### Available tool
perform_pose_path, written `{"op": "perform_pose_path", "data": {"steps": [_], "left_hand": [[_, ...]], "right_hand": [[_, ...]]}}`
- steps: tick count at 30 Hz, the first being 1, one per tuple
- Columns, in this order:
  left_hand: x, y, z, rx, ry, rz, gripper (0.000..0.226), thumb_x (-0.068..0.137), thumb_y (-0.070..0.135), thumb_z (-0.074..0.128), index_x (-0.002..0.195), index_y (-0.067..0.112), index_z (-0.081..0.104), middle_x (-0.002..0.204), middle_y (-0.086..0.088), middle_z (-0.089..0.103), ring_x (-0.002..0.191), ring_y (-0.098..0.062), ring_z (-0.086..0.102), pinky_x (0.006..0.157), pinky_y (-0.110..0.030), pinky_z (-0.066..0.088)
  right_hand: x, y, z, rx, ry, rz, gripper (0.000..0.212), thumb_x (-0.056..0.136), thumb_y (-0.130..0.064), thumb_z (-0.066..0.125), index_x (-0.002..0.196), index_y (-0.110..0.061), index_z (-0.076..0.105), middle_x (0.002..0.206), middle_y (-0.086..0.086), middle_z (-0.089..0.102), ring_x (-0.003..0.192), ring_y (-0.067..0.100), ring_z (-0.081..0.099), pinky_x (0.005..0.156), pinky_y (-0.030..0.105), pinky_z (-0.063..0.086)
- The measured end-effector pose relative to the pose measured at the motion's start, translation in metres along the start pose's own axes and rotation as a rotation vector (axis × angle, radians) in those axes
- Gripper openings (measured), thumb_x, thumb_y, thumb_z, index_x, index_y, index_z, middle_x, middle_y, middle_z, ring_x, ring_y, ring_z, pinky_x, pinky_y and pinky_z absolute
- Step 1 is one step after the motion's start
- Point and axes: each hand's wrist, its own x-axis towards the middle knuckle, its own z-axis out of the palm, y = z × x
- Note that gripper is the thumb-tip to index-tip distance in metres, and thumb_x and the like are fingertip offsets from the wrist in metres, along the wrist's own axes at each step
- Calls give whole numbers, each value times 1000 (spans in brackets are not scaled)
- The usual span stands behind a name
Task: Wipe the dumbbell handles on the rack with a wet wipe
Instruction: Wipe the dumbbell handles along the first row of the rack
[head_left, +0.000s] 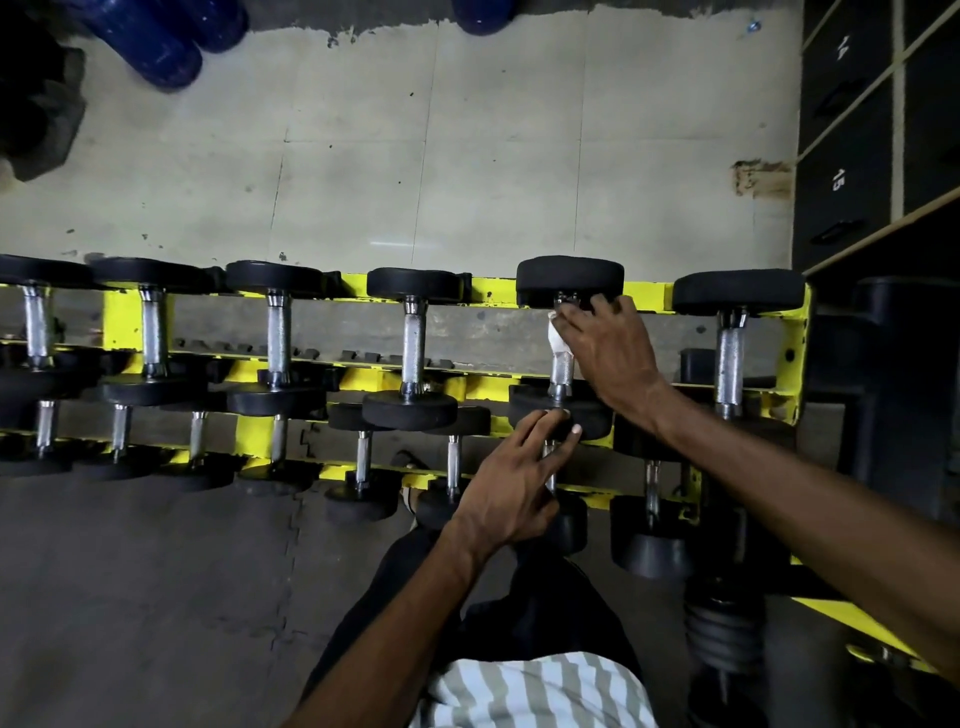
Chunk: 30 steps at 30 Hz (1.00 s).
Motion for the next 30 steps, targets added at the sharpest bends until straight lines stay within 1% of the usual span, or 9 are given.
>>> {"op": "perform_pose_path", "data": {"steps": [7, 10, 12, 14, 17, 21, 23, 27, 30], "left_hand": [[-1, -3, 3, 0, -5, -11, 93, 75, 28, 70, 159, 15, 31, 162, -13, 26, 152, -29, 19, 110, -37, 43], [-1, -2, 3, -2, -5, -16, 94, 75, 27, 69, 159, 16, 31, 162, -13, 25, 153, -29, 19, 111, -37, 43], [-2, -1, 4, -24, 10, -23, 93, 74, 25, 70, 159, 15, 33, 162, -13, 26, 152, -30, 19, 112, -37, 41], [-3, -1, 4, -30, 22, -26, 93, 74, 25, 71, 158, 14, 34, 162, -13, 26, 152, -30, 19, 113, -37, 40], [-3, 0, 4, -12, 28, -26, 93, 75, 27, 71, 159, 15, 32, 163, -12, 25, 152, -29, 18, 113, -36, 37], [-2, 1, 5, -7, 24, -28, 94, 75, 26, 72, 159, 15, 32, 163, -12, 25, 152, -30, 20, 114, -36, 38], [-3, 1, 5, 0, 17, -27, 94, 75, 27, 72, 159, 15, 31, 163, -12, 24, 152, -30, 19, 115, -36, 37], [-2, 0, 4, 18, 16, -11, 95, 74, 28, 73, 159, 15, 32, 163, -12, 25, 152, -29, 20, 112, -33, 39], [-1, 1, 3, 26, 12, -16, 96, 73, 28, 74, 159, 16, 32, 163, -12, 25, 151, -29, 20, 107, -35, 45]], "right_hand": [[-10, -39, 7, 368, 100, 617, 31, 94, -19, 56, 122, -27, 67, 118, -11, 69, 98, 21, 60, 86, 35, 36], [-6, -52, 7, 687, 174, 908, 15, 90, -11, 55, 90, -16, 70, 85, 7, 71, 75, 28, 61, 66, 30, 35], [8, -51, 7, 1009, 148, 1103, 25, 94, -12, 53, 68, -10, 56, 69, 16, 59, 63, 29, 48, 58, 30, 27], [27, -38, 6, 1245, 55, 1290, 33, 97, -20, 54, 65, -12, 52, 71, 15, 56, 65, 25, 42, 57, 30, 30], [49, -17, 17, 1659, -52, 1503, 16, 91, -15, 48, 84, -14, 63, 87, 9, 63, 73, 24, 56, 61, 23, 44], [50, -5, 29, 1862, -74, 1518, 25, 88, -19, 38, 85, -20, 62, 83, 2, 68, 74, 24, 64, 74, 32, 53], [46, -7, 27, 1889, -110, 1446, 29, 88, -18, 37, 82, -18, 65, 76, 3, 70, 70, 22, 65, 67, 27, 51], [29, -9, 35, 1906, -257, 1285, 38, 74, -17, 43, 97, -3, 70, 84, 14, 71, 69, 24, 64, 58, 25, 46], [16, -11, 45, 1857, -379, 1151, 38, 72, -14, 39, 85, 0, 72, 78, 16, 71, 64, 23, 64, 51, 20, 46]]}}
